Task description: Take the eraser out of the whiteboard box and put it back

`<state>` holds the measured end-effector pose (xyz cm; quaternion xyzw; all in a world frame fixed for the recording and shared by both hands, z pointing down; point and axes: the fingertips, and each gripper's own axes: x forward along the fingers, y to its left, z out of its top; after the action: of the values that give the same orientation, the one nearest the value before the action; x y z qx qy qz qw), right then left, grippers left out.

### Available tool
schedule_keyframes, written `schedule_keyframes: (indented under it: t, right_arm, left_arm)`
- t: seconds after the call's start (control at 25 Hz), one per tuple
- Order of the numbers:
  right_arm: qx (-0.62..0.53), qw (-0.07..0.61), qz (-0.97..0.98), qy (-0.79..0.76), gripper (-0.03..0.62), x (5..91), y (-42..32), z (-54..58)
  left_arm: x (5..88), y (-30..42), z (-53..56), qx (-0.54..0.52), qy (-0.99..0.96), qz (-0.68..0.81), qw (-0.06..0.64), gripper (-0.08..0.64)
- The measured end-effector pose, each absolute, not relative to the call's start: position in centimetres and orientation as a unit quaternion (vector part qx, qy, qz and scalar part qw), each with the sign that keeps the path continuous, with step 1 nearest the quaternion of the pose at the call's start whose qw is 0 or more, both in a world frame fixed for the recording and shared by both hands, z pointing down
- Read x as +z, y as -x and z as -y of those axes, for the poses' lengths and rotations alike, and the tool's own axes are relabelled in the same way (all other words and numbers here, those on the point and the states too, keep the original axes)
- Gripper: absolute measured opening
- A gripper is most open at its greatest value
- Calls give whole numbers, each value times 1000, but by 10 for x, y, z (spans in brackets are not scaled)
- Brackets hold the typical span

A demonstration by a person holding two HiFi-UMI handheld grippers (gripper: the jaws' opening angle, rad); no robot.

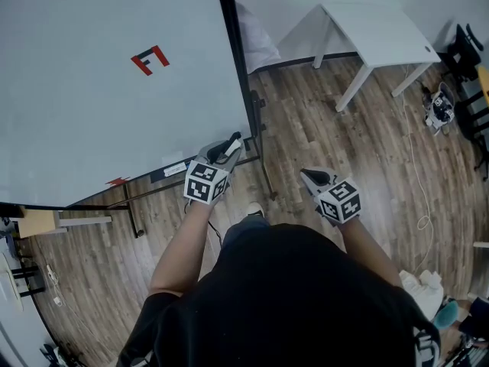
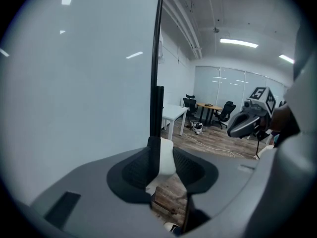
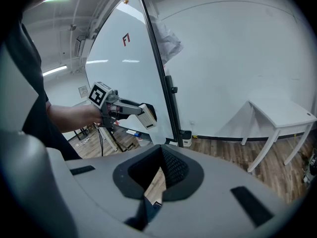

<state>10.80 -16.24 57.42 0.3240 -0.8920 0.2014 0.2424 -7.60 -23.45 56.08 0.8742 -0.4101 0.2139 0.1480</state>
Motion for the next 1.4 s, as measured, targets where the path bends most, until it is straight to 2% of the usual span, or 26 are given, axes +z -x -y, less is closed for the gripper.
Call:
schedule_keyframes:
  t: [1.4]
  right_arm:
    - [240, 268, 871, -336, -5, 610, -97, 190]
  left_arm:
    - [642, 86, 267, 247, -870, 372, 207, 152]
